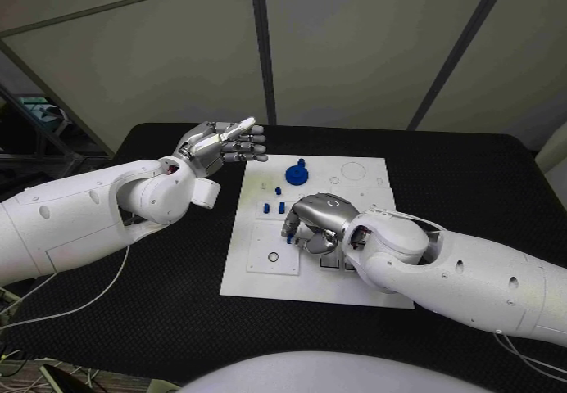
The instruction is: Assemble the parts on the task board
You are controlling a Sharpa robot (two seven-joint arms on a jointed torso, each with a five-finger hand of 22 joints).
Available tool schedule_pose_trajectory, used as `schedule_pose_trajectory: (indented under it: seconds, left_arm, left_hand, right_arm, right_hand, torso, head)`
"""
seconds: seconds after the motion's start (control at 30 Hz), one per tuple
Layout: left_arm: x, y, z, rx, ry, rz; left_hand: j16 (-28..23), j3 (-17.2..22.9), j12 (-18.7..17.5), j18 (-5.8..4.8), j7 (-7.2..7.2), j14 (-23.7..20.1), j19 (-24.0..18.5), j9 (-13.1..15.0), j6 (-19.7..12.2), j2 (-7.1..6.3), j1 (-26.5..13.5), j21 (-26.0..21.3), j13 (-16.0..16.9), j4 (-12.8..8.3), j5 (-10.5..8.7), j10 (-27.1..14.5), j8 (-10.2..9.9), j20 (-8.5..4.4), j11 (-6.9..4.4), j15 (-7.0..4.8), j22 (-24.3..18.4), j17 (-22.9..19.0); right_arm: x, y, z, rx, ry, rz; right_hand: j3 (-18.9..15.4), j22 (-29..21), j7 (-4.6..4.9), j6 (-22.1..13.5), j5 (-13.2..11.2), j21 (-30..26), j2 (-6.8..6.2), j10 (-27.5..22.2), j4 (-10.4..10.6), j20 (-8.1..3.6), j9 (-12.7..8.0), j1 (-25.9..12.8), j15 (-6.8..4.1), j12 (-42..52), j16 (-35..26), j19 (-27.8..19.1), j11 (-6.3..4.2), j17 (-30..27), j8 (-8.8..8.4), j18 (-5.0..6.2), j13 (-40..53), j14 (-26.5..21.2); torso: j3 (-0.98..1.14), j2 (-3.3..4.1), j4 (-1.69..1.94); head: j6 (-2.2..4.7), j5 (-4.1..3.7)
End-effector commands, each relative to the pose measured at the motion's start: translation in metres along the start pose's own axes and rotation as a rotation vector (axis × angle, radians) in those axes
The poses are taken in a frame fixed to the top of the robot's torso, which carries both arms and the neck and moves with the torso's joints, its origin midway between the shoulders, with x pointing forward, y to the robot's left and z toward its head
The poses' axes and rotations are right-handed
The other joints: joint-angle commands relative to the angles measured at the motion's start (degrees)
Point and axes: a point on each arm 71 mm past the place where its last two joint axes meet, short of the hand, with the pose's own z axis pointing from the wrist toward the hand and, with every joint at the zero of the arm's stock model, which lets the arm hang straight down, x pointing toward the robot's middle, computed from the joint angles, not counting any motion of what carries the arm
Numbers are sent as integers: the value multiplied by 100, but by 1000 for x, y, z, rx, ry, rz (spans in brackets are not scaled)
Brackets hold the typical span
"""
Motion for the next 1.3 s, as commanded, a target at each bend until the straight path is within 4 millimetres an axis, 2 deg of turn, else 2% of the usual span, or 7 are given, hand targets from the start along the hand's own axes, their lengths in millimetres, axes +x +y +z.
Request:
schedule_pose_trajectory:
  seconds: [0.03,0.3,0.4,0.77,1.0,1.3]
  left_arm:
    - [2,-1,1,10,14,-7]
    - [1,-1,1,9,13,-6]
    - [1,-1,1,9,14,-7]
    - [2,-1,2,7,16,-8]
    - [3,-1,2,12,20,-9]
    - [4,-1,2,15,21,-10]
  left_hand:
    - [-32,0,-21,87,27,42,32,-7,-6,-6,10,-25,-1,-22,-1,37,19,-2,15,5,-6,-9]
    - [-32,0,-21,87,27,42,32,-7,-6,-6,10,-25,-1,-22,-1,37,19,-2,15,5,-6,-9]
    - [-32,0,-21,87,27,42,32,-7,-6,-6,10,-25,-1,-22,-1,37,19,-2,15,5,-6,-9]
    - [-32,0,-21,87,27,42,32,-7,-6,-6,10,-25,-1,-22,-1,37,19,-2,15,5,-6,-9]
    - [-39,-2,-22,87,27,43,34,-7,-6,-4,9,-29,-1,-26,0,36,19,-2,16,6,-15,-13]
    - [-41,-2,-22,87,27,43,35,-7,-6,-3,9,-30,-1,-27,0,36,19,-2,16,6,-18,-14]
  right_arm:
    - [2,-1,0,5,8,-27]
    - [2,-1,-2,5,-10,-37]
    - [1,0,-2,4,-13,-39]
    - [5,1,0,4,27,-46]
    - [7,3,3,5,53,-48]
    - [7,1,3,12,46,-46]
  right_hand:
    - [16,-2,28,-1,18,15,-13,86,-23,-11,5,12,-8,11,38,-30,-44,5,1,-30,10,297]
    - [17,4,29,-2,18,20,-9,84,-23,-9,5,3,-6,9,44,-30,-42,12,0,-31,11,298]
    - [17,5,30,-2,19,21,-8,83,-24,-9,5,1,-6,8,45,-31,-42,12,0,-31,12,298]
    - [5,1,29,5,2,21,-7,83,-23,-2,8,-39,-2,5,44,-46,-42,4,1,-29,17,296]
    - [-47,-9,32,-25,-28,16,-29,43,-15,13,4,-144,8,-25,47,-77,-35,-9,-20,-24,18,290]
    - [-133,-79,66,-156,77,-31,-79,-110,11,44,-22,-295,44,-125,31,-144,11,-57,-98,-10,-10,275]
  torso:
    - [0,0,0]
    - [4,-3,-6]
    - [6,-1,4]
    - [0,-2,-8]
    - [-5,-3,1]
    - [0,-9,-7]
  head:
    - [-6,3]
    - [-19,17]
    - [-16,14]
    - [-28,22]
    - [-53,10]
    - [-58,16]
